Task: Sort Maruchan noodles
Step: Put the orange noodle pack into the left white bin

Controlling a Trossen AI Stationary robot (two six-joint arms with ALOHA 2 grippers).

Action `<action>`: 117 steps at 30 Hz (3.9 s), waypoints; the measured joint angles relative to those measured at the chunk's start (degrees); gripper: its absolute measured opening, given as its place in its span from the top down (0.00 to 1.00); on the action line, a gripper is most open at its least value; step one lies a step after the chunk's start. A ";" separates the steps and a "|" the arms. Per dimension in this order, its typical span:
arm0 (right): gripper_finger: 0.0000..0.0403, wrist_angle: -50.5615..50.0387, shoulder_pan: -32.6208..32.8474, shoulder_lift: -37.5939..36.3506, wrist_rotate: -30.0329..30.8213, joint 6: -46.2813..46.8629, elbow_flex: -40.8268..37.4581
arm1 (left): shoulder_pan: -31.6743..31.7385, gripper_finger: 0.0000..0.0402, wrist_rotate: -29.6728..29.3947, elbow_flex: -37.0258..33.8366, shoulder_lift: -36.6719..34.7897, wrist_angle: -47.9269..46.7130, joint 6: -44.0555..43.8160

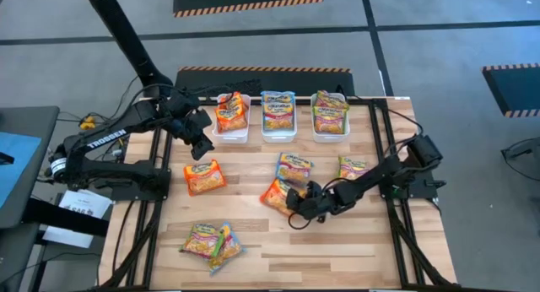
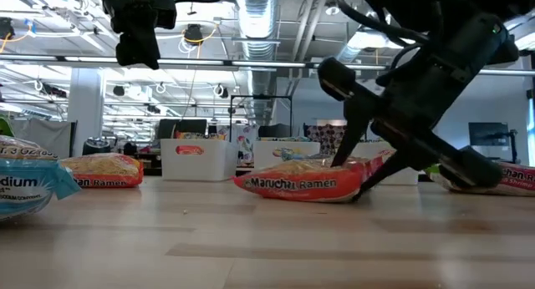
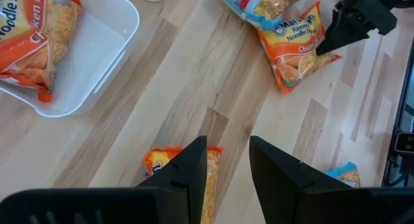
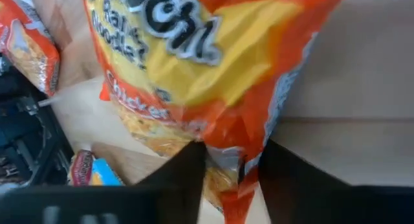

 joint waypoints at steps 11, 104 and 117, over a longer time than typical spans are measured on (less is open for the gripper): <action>0.96 2.66 0.02 -0.28 -0.05 -7.55 0.88 | 0.02 0.75 -1.75 0.00 1.35 -0.30 2.91; 0.97 -46.06 -38.56 -0.48 -59.77 -150.37 47.12 | -2.03 0.49 32.23 -0.02 21.22 45.49 -15.67; 0.97 -43.77 -40.48 -0.46 -59.95 -148.80 47.10 | -3.45 0.49 27.99 -0.02 21.20 45.41 -15.91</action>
